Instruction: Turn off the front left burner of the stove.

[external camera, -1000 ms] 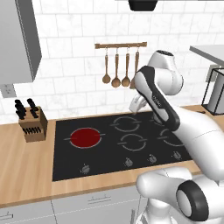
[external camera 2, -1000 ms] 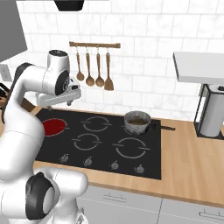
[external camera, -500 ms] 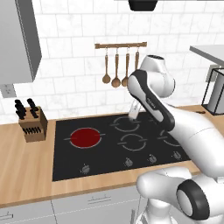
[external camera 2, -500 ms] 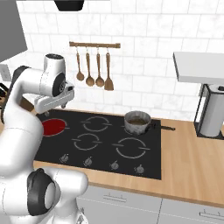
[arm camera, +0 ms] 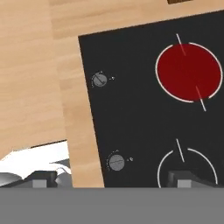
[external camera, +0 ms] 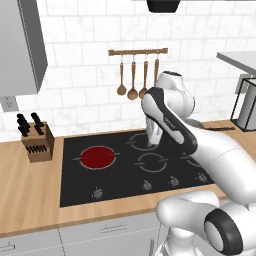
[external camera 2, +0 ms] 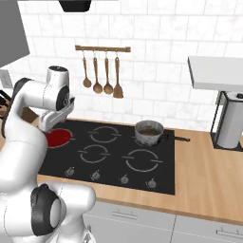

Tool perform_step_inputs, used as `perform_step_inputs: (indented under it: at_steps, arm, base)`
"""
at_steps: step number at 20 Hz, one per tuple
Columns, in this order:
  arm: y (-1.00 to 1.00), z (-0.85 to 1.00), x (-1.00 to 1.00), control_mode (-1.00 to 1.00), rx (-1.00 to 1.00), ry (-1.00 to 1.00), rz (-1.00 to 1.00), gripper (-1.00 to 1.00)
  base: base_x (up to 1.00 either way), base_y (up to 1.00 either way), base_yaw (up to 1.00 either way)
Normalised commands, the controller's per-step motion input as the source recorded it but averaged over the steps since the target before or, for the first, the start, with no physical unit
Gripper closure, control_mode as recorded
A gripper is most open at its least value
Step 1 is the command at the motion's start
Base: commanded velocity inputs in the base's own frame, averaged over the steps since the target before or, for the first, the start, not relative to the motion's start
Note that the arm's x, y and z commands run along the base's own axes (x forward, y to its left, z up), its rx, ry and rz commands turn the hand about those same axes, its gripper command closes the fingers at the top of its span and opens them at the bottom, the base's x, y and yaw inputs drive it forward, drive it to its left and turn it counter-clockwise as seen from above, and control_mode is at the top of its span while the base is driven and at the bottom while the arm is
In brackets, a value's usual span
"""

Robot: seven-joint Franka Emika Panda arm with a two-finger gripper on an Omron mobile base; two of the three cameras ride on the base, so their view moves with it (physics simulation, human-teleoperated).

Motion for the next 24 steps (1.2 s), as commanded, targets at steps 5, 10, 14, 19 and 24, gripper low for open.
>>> perform_step_inputs:
  at_steps: [5,10,14,19,24]
  arm:
    - [0.32,-0.04,0.00,-1.00,-0.06,0.01,0.28,-1.00]
    - [0.22,-0.01,0.00,-1.00,-0.04,0.00,0.30,-1.00]
    - [0.15,-0.11,0.00,-1.00,-0.02,0.00,0.34,-1.00]
    - [0.08,-0.21,0.00,-1.00,-0.04,0.00,0.35,-1.00]
    - [0.11,-0.19,0.00,-1.00,-0.05,0.00,0.35,-1.00]
  base:
    - [0.00,0.00,0.00]
    - [0.00,0.00,0.00]
    - [0.00,0.00,0.00]
    - [0.00,0.00,0.00]
    - [0.00,0.00,0.00]
